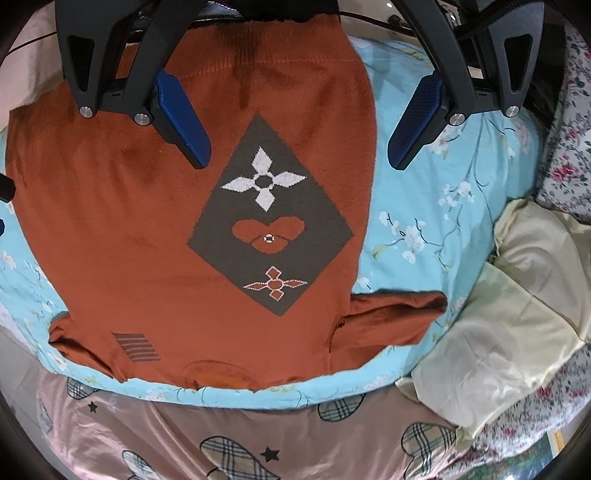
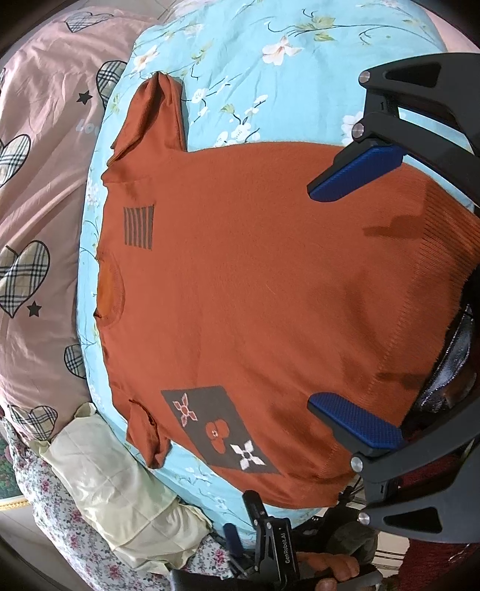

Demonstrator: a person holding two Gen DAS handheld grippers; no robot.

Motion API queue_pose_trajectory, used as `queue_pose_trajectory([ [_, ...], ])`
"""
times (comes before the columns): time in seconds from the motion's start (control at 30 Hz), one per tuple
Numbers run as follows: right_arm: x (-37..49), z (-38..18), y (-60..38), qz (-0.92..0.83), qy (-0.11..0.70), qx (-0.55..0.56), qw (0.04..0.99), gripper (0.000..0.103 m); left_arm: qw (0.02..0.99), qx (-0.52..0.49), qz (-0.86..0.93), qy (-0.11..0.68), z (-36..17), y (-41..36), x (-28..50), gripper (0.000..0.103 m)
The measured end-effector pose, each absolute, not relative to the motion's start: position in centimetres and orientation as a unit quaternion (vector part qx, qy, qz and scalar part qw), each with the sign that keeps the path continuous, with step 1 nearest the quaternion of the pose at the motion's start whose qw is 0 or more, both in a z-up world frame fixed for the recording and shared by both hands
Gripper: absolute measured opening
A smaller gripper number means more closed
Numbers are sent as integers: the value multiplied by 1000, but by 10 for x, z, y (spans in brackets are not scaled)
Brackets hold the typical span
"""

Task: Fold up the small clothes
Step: 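Grasp the sweater sleeve with the right gripper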

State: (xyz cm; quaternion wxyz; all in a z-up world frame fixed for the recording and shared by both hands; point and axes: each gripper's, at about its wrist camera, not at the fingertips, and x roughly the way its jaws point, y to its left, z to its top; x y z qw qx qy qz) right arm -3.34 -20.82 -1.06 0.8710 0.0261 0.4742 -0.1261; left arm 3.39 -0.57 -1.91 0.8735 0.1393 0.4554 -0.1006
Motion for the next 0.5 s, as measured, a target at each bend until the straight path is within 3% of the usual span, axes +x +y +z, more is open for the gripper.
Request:
queue_pose_trajectory([
  [0.23,-11,-2,-247,-146,459,8,876,101,871,152,-89,459,-30,-11,59,97],
  [0.5,41,27,-371,-208,440,8,874,81,861,168,-89,472,-46,-32,90,97],
])
